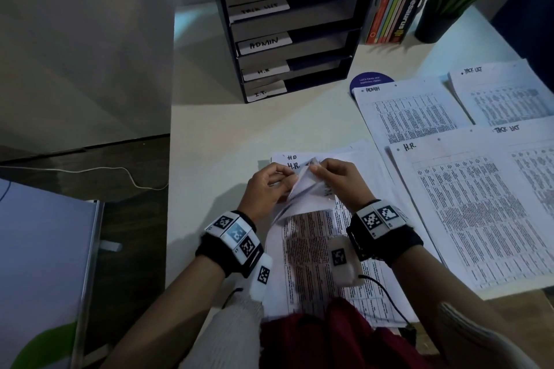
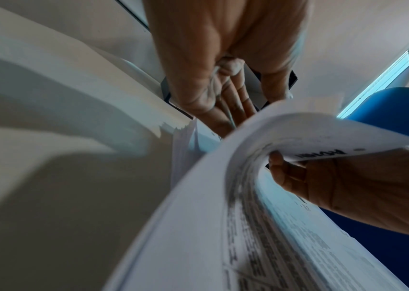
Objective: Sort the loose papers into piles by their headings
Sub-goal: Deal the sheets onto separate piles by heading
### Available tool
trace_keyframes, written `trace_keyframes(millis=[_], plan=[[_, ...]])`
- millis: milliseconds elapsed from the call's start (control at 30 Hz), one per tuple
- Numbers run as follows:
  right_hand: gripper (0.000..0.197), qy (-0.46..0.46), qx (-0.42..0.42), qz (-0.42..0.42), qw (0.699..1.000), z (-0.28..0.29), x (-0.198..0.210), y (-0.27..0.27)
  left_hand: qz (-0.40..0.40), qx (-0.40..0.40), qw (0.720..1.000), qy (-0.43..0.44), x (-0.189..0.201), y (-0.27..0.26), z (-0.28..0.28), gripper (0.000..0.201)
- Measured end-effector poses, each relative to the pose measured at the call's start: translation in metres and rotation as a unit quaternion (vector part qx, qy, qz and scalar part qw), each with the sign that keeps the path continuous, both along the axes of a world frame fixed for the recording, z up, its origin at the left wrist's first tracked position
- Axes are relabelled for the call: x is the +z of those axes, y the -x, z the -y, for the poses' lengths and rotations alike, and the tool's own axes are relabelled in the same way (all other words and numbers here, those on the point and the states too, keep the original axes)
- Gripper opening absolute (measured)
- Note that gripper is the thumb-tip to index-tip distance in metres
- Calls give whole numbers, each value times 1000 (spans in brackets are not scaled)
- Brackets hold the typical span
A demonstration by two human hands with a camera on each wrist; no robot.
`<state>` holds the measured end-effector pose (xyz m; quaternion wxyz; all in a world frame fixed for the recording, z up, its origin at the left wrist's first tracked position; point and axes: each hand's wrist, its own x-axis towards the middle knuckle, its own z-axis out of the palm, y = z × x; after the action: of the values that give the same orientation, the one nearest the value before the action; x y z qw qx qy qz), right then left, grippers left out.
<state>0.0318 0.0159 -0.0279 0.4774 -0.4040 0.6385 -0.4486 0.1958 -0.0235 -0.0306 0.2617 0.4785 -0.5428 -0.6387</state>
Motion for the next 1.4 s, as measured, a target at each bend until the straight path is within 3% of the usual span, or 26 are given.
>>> trace_keyframes(millis=[200, 267, 367, 500, 600, 700, 933, 1133, 1200, 1333, 1400], plan=[[35, -39, -56, 11, 998, -13, -5, 11, 46, 56, 997, 3, -10, 0, 7, 7], [32, -34, -41, 3, 999, -16, -4, 12, 48, 70, 996, -2, -12, -1, 8, 9], [33, -43, -24, -32, 998, -13, 1, 9, 42, 50, 998, 9, -12, -2, 7, 3], [37, -72, -30, -56, 995, -2, 11, 2, 26, 6, 1000, 15, -5, 0, 1, 25], [44, -87, 8, -86, 992, 6, 16, -2, 3, -33, 999, -15, 3, 3, -3, 14], [34, -92, 19, -122, 988, 10, 19, -6, -11, -26, 999, -25, 5, 3, -2, 9], [34, -80, 23, -133, 988, 6, 22, -8, -15, -21, 999, -24, 8, 5, -4, 14], [28, -42, 40, -102, 993, -1, 15, -5, -12, -15, 1000, -17, 6, 2, -3, 8], [28, -39, 44, -103, 993, -3, 13, -4, -4, -13, 1000, -15, 7, 3, -3, 7], [27, -70, 39, -133, 988, -5, 14, 0, 57, 28, 998, 17, -3, 2, 1, 23], [32, -82, 15, -130, 988, -10, 13, 3, 107, 56, 992, 39, -9, 1, 2, 8]])
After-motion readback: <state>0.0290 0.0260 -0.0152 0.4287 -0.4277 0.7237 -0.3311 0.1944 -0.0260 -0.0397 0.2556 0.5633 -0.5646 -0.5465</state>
